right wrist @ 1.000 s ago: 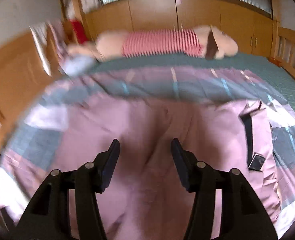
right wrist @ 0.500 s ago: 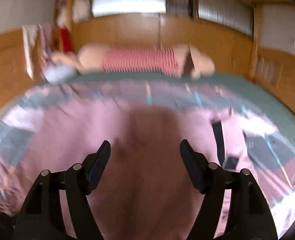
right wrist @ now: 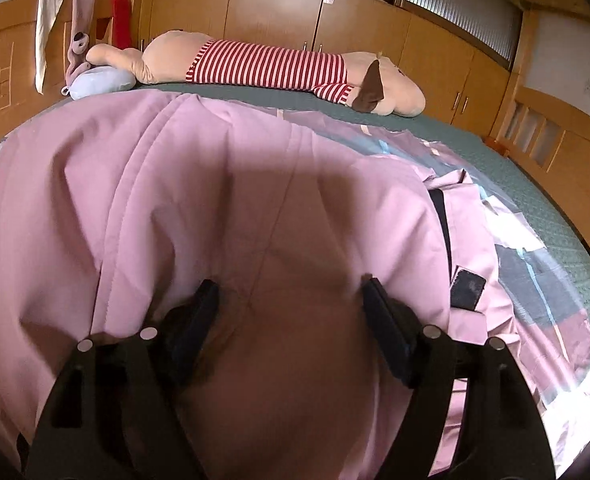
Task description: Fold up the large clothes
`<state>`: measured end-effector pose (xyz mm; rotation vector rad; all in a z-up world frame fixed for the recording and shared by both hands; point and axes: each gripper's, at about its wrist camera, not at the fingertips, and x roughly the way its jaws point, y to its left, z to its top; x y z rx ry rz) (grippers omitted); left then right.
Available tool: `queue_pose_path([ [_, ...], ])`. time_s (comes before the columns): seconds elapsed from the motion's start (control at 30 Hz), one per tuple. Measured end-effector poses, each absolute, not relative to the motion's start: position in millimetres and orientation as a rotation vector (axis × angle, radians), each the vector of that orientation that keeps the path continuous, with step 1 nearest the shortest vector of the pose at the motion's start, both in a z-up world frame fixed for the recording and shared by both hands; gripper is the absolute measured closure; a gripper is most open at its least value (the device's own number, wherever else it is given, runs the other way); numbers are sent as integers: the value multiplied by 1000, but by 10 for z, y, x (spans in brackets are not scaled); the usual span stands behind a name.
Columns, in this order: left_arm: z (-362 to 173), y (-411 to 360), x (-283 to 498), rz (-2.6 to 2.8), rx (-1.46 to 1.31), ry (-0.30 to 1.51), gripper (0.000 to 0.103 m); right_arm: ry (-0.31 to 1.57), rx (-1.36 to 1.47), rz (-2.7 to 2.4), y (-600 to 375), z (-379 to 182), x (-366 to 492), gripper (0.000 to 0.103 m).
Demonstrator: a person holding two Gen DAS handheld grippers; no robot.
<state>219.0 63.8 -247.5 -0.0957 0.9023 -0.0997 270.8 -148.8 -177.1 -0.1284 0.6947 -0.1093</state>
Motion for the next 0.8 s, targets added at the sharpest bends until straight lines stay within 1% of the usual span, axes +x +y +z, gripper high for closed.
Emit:
queue_pose_path([
  [0.1, -2475, 639, 2190, -99, -96, 902, 2, 681, -99, -109, -1521, -1756, 2600, 27],
  [0.17, -2473, 639, 2190, -97, -104, 900, 2, 632, -41, -89, -1582, -1646, 2409, 27],
  [0.27, -2475, 635, 2190, -94, -107, 899, 2, 580, -2, -109, -1647, -1496, 2193, 23],
  [0.37, -2468, 625, 2185, -93, -105, 898, 2, 650, -15, -128, -1697, -1573, 2212, 23],
  [0.43, -2467, 626, 2181, -94, -107, 896, 2, 696, -66, -137, -1675, -1724, 2264, 23],
  [0.53, -2467, 631, 2173, -94, -104, 895, 2, 698, -110, -148, -1600, -1857, 2267, 22],
  [0.7, -2444, 626, 2165, -93, -105, 890, 2, 700, -78, -126, -1651, -1908, 2260, 20],
  [0.8, -2279, 636, 2067, -84, -119, 828, 2, 698, -70, -119, -1672, -1931, 2251, 19],
])
